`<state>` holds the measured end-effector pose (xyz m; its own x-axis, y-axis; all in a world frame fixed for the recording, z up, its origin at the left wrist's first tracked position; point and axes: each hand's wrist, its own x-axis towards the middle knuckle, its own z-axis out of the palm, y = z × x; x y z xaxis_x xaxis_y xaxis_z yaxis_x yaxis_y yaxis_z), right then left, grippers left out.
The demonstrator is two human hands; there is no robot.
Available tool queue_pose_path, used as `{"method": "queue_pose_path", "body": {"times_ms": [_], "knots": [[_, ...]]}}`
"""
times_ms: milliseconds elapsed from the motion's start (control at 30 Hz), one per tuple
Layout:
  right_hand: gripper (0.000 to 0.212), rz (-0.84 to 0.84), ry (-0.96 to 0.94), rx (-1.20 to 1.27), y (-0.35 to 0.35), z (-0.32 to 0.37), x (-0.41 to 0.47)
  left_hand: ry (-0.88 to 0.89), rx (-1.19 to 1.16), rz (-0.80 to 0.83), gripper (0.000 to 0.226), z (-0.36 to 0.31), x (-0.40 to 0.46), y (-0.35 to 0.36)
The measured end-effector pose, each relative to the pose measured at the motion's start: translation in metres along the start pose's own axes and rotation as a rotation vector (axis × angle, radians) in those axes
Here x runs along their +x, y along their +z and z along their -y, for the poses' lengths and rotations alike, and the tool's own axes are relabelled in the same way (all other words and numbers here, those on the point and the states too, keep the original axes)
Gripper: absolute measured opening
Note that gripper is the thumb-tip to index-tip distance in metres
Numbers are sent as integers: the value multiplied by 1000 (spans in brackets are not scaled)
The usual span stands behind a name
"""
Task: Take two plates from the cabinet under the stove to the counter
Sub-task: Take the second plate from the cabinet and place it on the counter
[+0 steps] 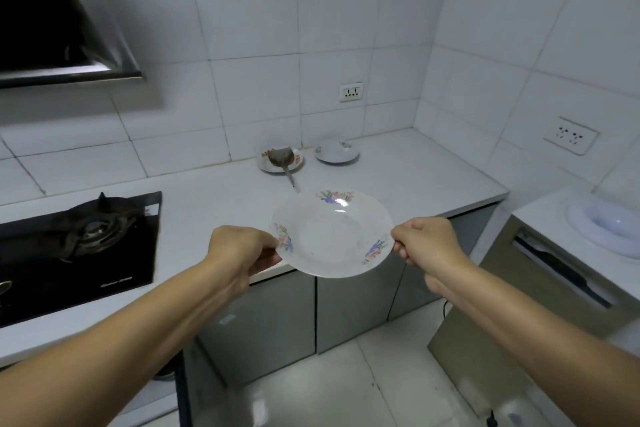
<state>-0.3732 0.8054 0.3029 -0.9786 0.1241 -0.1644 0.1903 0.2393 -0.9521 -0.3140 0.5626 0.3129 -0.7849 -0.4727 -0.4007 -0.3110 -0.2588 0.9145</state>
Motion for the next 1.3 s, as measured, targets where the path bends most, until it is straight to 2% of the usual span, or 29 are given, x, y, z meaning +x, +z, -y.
{"method": "queue_pose_path", "body": {"times_ms": [400, 633, 767, 1000, 1300], "knots": [[15, -129, 21, 5, -10, 14, 149, 16, 50, 122, 4, -46, 133, 112], [15, -141, 30, -13, -19, 21, 234, -9, 46, 109, 9, -65, 195, 169], [16, -94, 20, -29, -24, 22, 285, -20, 30, 91, 15, -67, 226, 200], [14, 32, 3, -69, -25, 22, 381, -26, 3, -15, 11, -65, 281, 250], [18, 87, 34, -162, 18, 16, 486, -72, -13, -128, 6, -65, 368, 281]]}}
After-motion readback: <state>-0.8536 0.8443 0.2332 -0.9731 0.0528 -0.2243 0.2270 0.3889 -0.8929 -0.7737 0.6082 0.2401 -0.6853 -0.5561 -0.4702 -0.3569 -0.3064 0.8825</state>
